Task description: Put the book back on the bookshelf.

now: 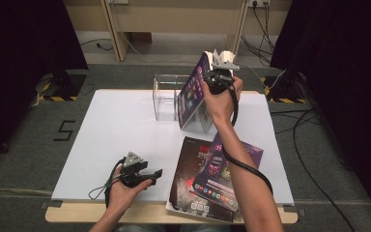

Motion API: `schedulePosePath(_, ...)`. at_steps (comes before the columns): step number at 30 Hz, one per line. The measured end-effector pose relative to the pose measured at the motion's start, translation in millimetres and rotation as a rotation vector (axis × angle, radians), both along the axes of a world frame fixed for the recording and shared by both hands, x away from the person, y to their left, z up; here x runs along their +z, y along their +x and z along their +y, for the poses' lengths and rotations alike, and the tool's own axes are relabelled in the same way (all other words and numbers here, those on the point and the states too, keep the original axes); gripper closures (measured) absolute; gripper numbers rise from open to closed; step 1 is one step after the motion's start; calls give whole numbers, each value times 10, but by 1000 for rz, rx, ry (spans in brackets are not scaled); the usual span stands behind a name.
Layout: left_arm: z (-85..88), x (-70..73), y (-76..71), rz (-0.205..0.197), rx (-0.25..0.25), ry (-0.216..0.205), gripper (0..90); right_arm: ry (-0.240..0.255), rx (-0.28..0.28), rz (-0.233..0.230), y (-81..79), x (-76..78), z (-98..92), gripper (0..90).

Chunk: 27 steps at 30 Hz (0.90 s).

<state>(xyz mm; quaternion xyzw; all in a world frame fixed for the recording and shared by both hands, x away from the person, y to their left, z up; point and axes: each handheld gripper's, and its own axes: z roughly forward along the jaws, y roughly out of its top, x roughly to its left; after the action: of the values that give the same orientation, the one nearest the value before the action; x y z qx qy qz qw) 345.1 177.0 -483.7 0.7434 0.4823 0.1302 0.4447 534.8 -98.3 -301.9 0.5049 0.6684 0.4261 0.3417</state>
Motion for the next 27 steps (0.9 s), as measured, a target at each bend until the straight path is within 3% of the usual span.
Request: schedulePosePath(27,-15,5,-10,-2,-1,3,278,43,21,-12,-302,-86,-188,627)
